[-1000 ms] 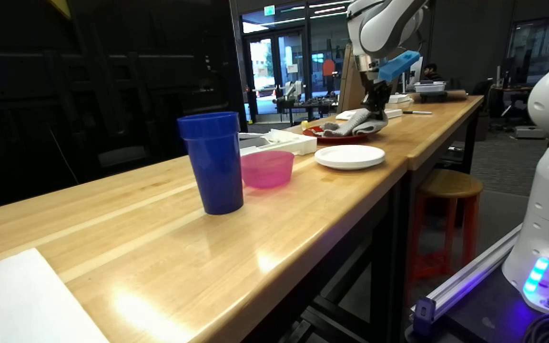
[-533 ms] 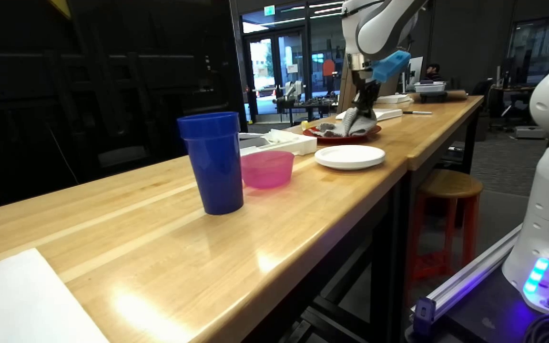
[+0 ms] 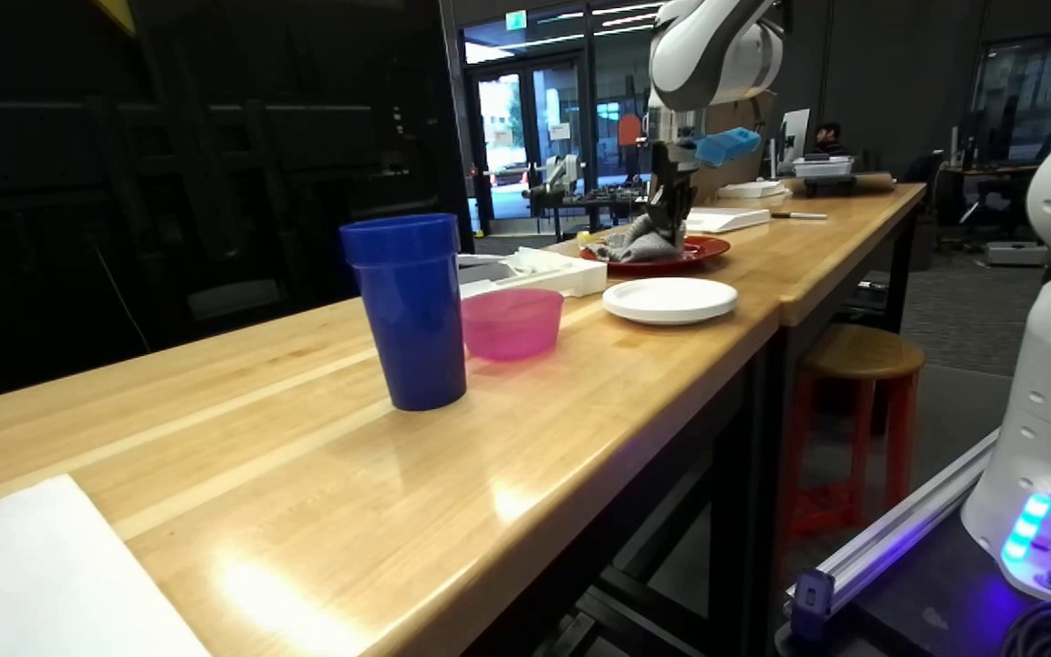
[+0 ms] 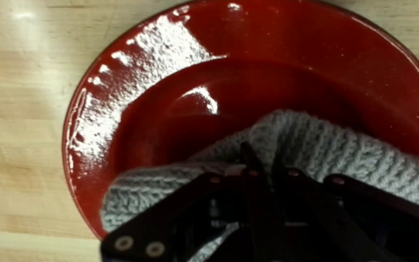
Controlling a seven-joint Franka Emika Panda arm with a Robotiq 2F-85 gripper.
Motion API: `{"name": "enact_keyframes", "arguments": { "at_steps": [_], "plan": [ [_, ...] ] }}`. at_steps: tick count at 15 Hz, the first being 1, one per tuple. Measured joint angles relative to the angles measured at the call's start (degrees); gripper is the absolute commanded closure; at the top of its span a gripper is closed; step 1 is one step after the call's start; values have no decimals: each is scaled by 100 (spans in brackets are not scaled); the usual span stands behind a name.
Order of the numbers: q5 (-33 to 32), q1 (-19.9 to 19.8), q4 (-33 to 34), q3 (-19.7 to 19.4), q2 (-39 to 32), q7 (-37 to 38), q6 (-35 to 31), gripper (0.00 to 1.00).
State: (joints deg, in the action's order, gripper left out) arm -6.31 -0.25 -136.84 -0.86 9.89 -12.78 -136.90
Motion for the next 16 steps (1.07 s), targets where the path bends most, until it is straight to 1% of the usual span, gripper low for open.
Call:
{"name": "enact_keyframes", "arguments": {
  "at_steps": [4, 7, 9, 13, 16],
  "plan": [
    [623, 0, 94, -47, -242, -379, 20, 98],
    [643, 17, 221, -41, -347, -707, 85, 98],
    [343, 31, 289, -1, -377, -843, 204, 98],
    [-854, 74, 381, 174, -383, -814, 574, 98],
    [-1450, 129, 434, 265, -401, -981, 835, 98]
  ]
}}
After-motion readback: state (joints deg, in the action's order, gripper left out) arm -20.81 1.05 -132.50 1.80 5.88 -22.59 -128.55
